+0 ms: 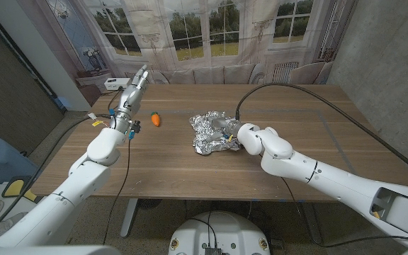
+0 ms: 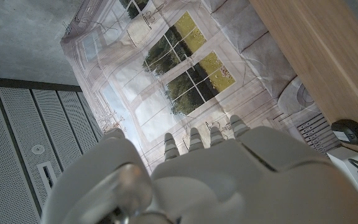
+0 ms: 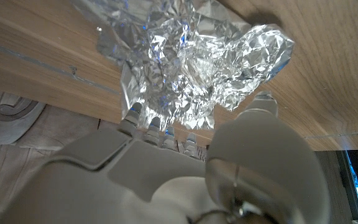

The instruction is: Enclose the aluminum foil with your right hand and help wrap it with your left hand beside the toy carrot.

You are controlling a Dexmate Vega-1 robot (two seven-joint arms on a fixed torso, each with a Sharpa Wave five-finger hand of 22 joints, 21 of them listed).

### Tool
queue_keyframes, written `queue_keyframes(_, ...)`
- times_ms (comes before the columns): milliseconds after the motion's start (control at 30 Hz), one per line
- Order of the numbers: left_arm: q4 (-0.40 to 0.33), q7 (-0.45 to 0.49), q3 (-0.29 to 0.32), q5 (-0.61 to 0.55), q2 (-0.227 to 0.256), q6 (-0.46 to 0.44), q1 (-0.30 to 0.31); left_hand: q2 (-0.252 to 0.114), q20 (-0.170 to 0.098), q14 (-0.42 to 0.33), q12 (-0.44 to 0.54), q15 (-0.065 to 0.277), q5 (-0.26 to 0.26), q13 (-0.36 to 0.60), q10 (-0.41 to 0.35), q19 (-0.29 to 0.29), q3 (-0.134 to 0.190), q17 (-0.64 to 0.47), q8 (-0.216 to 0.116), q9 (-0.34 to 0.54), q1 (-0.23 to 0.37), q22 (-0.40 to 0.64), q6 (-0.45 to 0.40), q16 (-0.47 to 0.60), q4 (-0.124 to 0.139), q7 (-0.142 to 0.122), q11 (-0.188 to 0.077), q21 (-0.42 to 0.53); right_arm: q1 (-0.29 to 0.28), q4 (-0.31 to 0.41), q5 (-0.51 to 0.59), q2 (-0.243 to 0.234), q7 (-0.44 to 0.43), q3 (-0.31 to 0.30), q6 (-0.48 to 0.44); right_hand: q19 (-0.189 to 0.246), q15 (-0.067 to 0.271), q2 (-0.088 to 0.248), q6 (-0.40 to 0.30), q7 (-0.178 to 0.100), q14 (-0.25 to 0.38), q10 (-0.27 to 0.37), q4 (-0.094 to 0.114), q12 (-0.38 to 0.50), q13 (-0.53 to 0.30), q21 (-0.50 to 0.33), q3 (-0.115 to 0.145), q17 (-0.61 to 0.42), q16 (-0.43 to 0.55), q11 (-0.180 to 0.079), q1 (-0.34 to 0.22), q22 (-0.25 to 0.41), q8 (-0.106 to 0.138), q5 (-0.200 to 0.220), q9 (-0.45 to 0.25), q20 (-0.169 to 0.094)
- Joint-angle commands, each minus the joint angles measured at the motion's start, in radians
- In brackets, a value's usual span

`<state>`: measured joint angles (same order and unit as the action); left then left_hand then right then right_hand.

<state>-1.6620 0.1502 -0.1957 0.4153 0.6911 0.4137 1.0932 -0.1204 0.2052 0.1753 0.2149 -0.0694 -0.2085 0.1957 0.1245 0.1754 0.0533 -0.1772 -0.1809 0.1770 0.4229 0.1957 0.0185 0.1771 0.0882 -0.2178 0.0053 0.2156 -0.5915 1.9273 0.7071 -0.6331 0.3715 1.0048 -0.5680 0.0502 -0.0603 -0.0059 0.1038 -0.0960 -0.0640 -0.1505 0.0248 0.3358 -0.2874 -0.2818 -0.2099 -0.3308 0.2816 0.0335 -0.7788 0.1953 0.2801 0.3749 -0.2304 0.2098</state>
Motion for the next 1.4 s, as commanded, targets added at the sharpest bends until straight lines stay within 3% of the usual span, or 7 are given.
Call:
queue_keyframes(33,0.020,-0.013,-0.006,0.003,-0.005,0.017,-0.011,0.000,-0.002,0.070,-0.003,0.005,-0.001,0.000,0.011,0.053,-0.002,0.001,0.001,0.000,-0.002,0.003,0.011,0.007,-0.003,0.000,0.000,-0.002,0.028,0.070,0.039,-0.013,0.108,-0.011,-0.046,0.057,0.001,-0.001,0.021,-0.019,0.014,-0.027,0.005,0.007,-0.015,-0.022,-0.022,-0.011,0.009,0.004,0.014,0.008,-0.015,0.006,-0.005,0.005)
queue_keyframes(200,0.023,-0.016,-0.008,0.001,-0.004,0.019,-0.015,0.001,0.000,0.071,-0.003,0.005,-0.001,0.000,0.012,0.055,-0.002,0.001,0.001,0.000,-0.003,0.003,0.012,0.006,-0.004,0.000,0.001,-0.003,-0.002,0.077,0.004,-0.020,0.061,-0.052,-0.024,0.074,-0.009,0.014,-0.007,0.000,0.029,-0.007,0.004,0.021,-0.021,-0.024,-0.020,-0.015,0.014,0.015,0.004,0.006,-0.009,0.011,-0.006,0.006)
queue_keyframes(367,0.022,-0.013,-0.008,0.002,-0.005,0.018,-0.014,0.001,-0.001,0.071,-0.003,0.005,-0.001,0.000,0.013,0.054,-0.002,0.001,0.001,0.000,-0.003,0.003,0.013,0.006,-0.005,0.000,0.001,-0.002,-0.095,0.084,-0.108,-0.017,-0.097,-0.147,0.030,0.092,-0.010,0.088,-0.085,0.006,0.064,0.043,0.015,0.053,-0.029,-0.021,0.008,-0.024,0.026,0.008,-0.004,0.002,0.010,0.019,-0.005,0.008)
queue_keyframes(700,0.022,-0.021,-0.009,0.005,0.006,0.005,-0.016,0.001,0.002,0.063,-0.003,-0.021,0.000,0.000,0.016,0.037,-0.002,0.001,0.002,0.000,-0.004,0.003,0.021,0.009,-0.009,-0.001,-0.002,0.005,-0.198,0.083,-0.207,-0.002,-0.327,-0.230,0.074,0.109,-0.006,0.114,-0.175,0.015,0.113,0.124,0.043,0.086,-0.032,-0.013,0.002,-0.027,0.042,0.023,0.051,0.000,0.028,-0.005,-0.001,0.008)
queue_keyframes(1067,0.019,-0.039,-0.003,0.030,0.030,-0.024,-0.004,0.017,-0.001,-0.004,0.013,-0.018,0.005,0.000,-0.026,-0.043,-0.007,0.000,-0.011,0.000,-0.007,0.002,-0.012,0.025,-0.022,0.003,0.009,0.033,-0.267,-0.004,-0.448,0.009,-0.512,-0.355,0.352,0.156,0.013,0.172,-0.267,0.030,0.188,0.206,0.042,0.099,-0.019,-0.020,0.039,-0.018,0.067,0.024,0.043,0.000,0.047,-0.034,0.006,0.005)
queue_keyframes(1167,0.024,-0.058,-0.002,0.048,0.039,-0.031,0.000,0.014,-0.001,-0.024,0.018,-0.015,0.006,0.000,-0.043,-0.064,-0.005,0.001,-0.016,0.000,-0.004,0.002,-0.032,0.026,-0.028,0.018,0.009,0.038,-0.273,-0.023,-0.492,0.016,-0.531,-0.368,0.400,0.161,0.006,0.177,-0.278,0.024,0.195,0.217,0.050,0.099,-0.016,-0.020,0.041,-0.018,0.070,0.026,0.054,-0.001,0.049,-0.043,0.008,0.005)
queue_keyframes(1400,0.018,-0.067,0.009,0.070,0.067,-0.066,0.022,-0.006,0.000,-0.085,0.027,-0.023,0.019,0.000,-0.087,-0.109,0.020,0.001,-0.015,0.001,0.023,0.001,-0.065,0.028,-0.055,0.118,0.047,0.047,-0.298,-0.061,-0.574,0.041,-0.592,-0.399,0.488,0.169,0.008,0.179,-0.305,0.032,0.213,0.250,0.059,0.101,-0.008,-0.019,0.047,-0.014,0.074,0.031,0.070,-0.001,0.053,-0.062,0.012,0.005)
